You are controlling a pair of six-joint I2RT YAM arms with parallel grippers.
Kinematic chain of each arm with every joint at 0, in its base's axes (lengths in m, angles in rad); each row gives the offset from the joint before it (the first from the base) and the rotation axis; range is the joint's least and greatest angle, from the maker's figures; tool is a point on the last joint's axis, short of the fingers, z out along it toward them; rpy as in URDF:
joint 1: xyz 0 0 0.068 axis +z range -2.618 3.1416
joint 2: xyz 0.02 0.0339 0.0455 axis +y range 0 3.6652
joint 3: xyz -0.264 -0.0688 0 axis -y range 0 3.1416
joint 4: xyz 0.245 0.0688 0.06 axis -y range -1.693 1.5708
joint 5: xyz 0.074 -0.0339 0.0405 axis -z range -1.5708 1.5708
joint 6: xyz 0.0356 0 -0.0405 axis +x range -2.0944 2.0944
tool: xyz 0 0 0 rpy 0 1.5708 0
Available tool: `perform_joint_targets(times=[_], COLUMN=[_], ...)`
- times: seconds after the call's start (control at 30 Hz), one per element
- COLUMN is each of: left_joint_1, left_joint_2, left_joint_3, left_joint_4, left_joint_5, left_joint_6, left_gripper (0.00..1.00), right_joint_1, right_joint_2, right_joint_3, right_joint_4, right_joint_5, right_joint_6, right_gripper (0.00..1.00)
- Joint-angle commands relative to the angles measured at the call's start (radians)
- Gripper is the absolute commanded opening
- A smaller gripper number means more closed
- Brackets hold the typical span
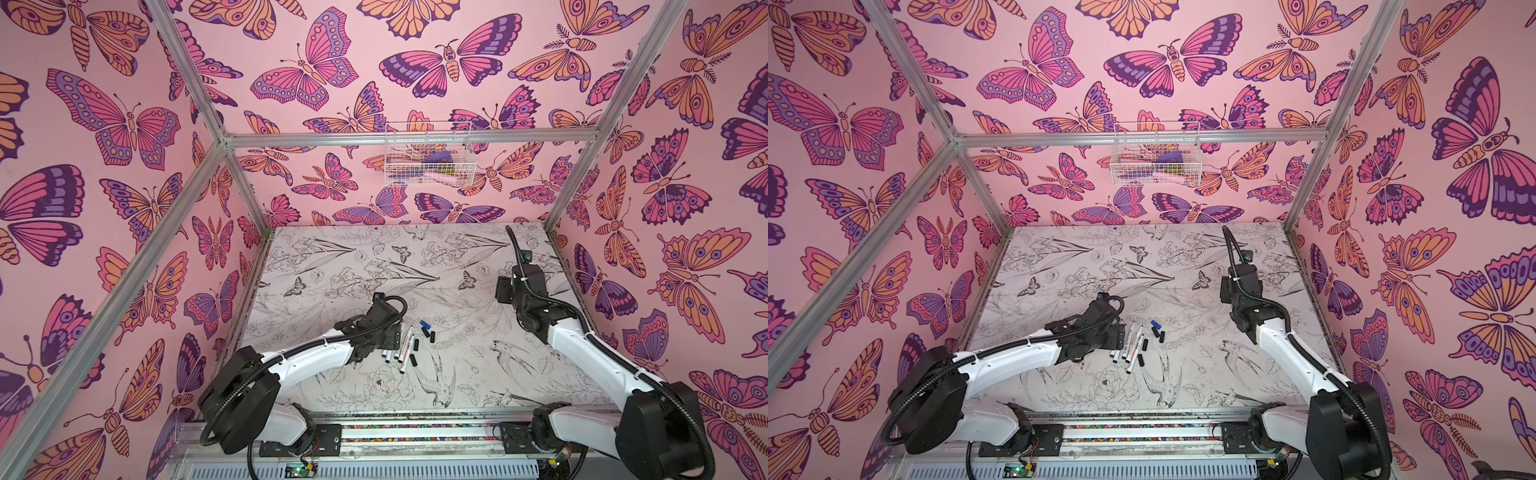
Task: Insert the pens into the pen caps
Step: 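Move the left gripper over the white markers and lower toward them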
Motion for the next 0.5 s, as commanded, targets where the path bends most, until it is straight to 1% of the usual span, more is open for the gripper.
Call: perform_joint_targets(times=[0.0,0.1,0.2,0.47], left_joint_1=[0.016,0.024,0.027,0.04], left_joint_2=[0.026,0.058,0.078,0.114], left_joint_3=[0.032,0.044,0.061,0.075], left_joint_4=[-0.048,-0.057,-0.087,-0.107], left_joint_5=[-0.009,0.018,0.003,0.008], left_joint_6=[-0.033,-0.024,-0.029,-0.043], left_gripper=[0.72,0.68,0.64,0.62], right_joint_1=[-0.007,-0.007,-0.007,-0.008], right_joint_2=[0.003,0.012,0.013,0.023], right_joint_3=[0.022,0.026,0.026,0.029], right_joint_4=[-0.017,-0.02,-0.021,-0.023], right_joint_5=[0.015,0.011,0.011,0.005], right_joint_6=[-0.011,-0.012,-0.012,-0.011], right_gripper=[0.66,0.66,0.66,0.66])
